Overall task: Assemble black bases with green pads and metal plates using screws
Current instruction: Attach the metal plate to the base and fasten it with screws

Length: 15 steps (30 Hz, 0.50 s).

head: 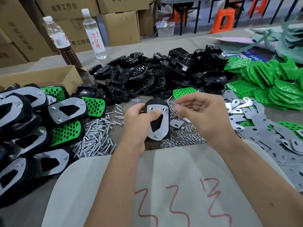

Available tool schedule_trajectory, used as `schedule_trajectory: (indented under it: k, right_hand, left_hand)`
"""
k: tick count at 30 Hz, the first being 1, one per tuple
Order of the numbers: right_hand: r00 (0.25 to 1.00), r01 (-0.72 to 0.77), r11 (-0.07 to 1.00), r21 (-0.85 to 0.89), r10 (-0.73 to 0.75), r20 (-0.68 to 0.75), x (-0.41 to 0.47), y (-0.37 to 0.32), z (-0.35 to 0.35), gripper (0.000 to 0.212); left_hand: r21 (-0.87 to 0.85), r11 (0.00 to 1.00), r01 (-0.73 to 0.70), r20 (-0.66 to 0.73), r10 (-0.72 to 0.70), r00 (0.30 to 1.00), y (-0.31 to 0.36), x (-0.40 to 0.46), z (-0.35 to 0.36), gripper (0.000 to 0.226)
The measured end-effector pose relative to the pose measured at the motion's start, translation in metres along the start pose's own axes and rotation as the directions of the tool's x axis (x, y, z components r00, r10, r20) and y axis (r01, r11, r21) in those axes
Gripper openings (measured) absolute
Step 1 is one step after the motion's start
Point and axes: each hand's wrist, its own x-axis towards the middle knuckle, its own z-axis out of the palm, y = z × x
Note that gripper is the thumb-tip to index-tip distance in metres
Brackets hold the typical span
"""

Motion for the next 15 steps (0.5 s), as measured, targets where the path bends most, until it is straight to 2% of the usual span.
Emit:
schedule_trajectory:
  k: [1, 4, 15]
  right_hand:
    - [1.0, 0.017, 1.0, -0.003, -0.017, -0.021, -0.0002, -0.0001, 0.0014, 0.024]
    - [0.997, 0.058, 0.996, -0.061, -0.06, -0.038, -0.0029, -0.0003, 0.0078, 0.024]
    - [0.999, 0.008, 0.994, -0.109, -0.004, 0.037, -0.0056, 0.0035, 0.011, 0.019]
  left_hand:
    - [0.044, 0.999, -0.018, -0.005, 0.018, 1.0, -0.001, -0.0011, 0.0012, 0.012]
    - [0.024, 1.0, -0.02, 0.063, 0.019, 0.998, -0.0006, -0.0043, 0.0022, 0.011]
    - [0.011, 1.0, -0.004, 0.102, 0.003, 0.995, -0.001, -0.0039, 0.001, 0.006]
